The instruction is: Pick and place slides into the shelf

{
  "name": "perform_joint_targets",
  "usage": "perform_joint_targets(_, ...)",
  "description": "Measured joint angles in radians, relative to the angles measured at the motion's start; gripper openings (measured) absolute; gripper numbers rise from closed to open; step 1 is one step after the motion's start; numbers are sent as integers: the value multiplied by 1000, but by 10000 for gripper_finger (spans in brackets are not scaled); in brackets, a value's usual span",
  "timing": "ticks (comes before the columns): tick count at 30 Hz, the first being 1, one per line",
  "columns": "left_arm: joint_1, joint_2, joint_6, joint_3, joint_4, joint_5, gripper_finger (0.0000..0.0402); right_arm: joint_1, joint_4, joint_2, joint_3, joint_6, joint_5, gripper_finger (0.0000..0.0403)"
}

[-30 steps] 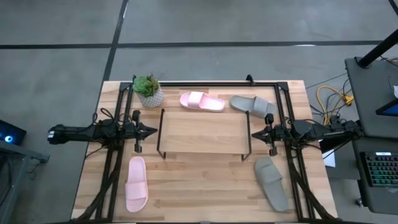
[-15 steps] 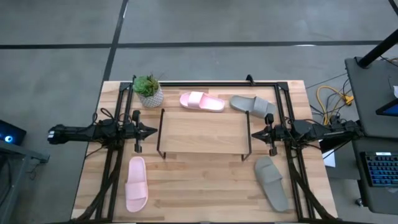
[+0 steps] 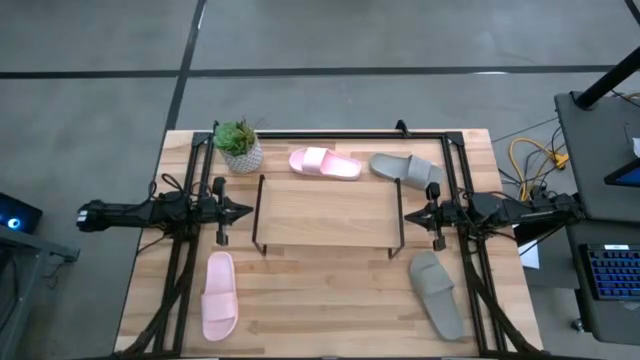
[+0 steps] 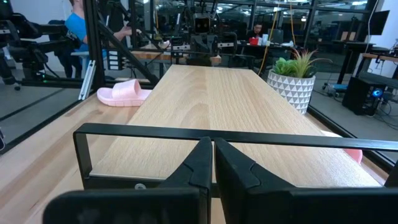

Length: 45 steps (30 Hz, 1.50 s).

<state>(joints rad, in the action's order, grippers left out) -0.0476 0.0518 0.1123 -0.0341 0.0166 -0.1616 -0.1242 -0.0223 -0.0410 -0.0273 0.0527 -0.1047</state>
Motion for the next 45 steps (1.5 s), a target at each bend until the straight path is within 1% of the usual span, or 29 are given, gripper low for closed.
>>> perform_joint_targets(29, 0, 0, 0, 0, 0, 0, 0, 0, 3, 0, 0, 0, 0, 9)
perform_joint_targets(35, 0, 0, 0, 0, -17, 0, 0, 0, 84, 0, 0, 0, 0, 9)
perform_joint_targets(40, 0, 2, 0, 1, -65, 0, 0, 0, 122, 0, 0, 12, 0, 9)
perform_joint_targets(43, 0, 0, -1, 1, -66, 0, 0, 0, 127, -1, 0, 3, 0, 9)
perform_joint_targets(45, 0, 0, 13, 1, -83, -3, 0, 0, 190, -1, 0, 25, 0, 9)
